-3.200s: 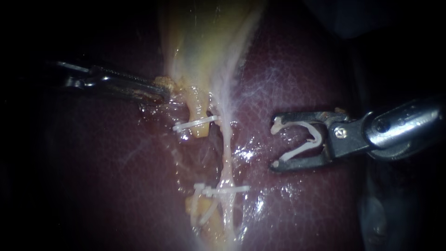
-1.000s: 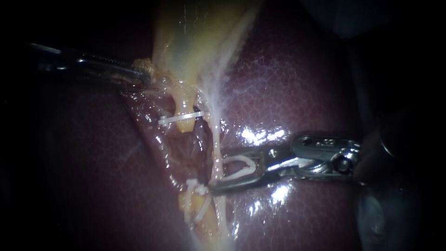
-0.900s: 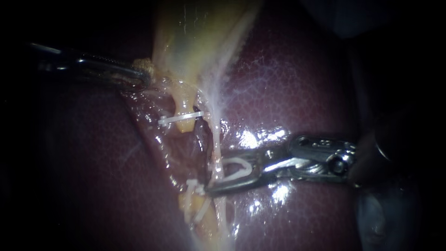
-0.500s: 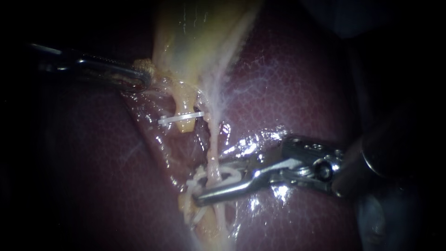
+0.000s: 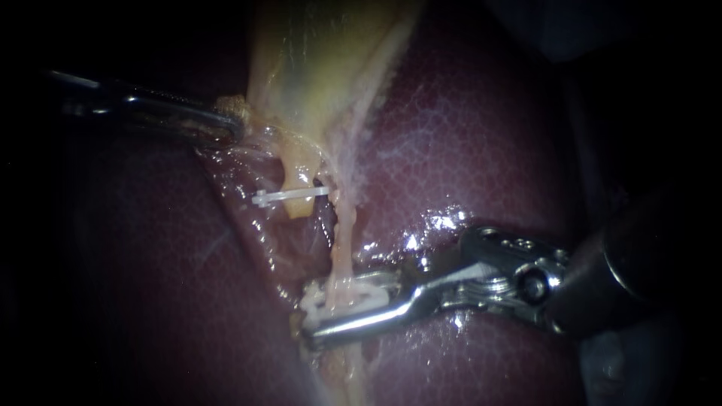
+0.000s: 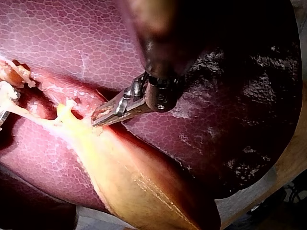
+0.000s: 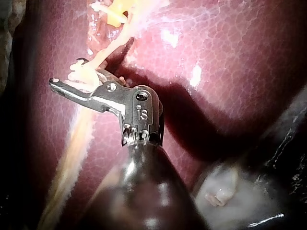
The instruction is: Clipping second clip right tube
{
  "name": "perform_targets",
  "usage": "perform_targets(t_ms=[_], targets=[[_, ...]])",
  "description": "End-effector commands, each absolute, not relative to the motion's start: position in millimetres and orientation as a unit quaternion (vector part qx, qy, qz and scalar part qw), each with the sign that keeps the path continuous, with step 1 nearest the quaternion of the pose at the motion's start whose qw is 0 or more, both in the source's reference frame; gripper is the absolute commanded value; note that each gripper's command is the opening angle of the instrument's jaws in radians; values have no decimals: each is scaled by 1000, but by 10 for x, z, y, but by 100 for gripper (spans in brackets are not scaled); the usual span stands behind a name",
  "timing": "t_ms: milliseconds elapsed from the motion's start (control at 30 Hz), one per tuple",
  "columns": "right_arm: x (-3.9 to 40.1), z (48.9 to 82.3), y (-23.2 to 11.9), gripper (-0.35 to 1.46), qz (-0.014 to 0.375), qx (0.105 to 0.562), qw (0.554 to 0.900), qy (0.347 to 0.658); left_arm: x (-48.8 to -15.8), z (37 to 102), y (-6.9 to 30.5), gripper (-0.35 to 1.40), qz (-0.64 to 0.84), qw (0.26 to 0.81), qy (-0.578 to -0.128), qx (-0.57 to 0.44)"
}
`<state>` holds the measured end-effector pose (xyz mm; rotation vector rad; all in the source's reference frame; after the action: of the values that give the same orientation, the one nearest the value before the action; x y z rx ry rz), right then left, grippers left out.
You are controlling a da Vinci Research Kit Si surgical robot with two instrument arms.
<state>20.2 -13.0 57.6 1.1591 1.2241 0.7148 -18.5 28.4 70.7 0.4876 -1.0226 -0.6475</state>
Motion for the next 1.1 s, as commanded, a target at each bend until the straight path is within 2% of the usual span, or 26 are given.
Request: perform_targets(t_ms=[33, 200, 467, 567, 633, 667, 1100], targets=[[202, 577, -130, 33, 310, 502, 609, 530, -185, 706, 284, -35, -301, 795, -476, 227], [200, 582, -125, 12, 310, 503, 605, 534, -186, 706, 284, -35, -301, 795, -476, 227], [195, 590, -115, 0, 325, 499, 598, 537, -186, 706, 284, -35, -301, 795, -476, 227], [195, 590, -114, -14, 330, 504, 595, 533, -186, 706, 284, -35, -301, 795, -476, 227], [194, 590, -115, -32, 334, 506, 593, 530, -186, 706, 284, -35, -302, 795, -476, 227], [193, 590, -115, -35, 334, 506, 593, 530, -186, 706, 284, -35, -302, 795, -476, 227], [196, 592, -115, -35, 333, 509, 598, 522, -186, 706, 284, -35, -301, 795, -476, 227]])
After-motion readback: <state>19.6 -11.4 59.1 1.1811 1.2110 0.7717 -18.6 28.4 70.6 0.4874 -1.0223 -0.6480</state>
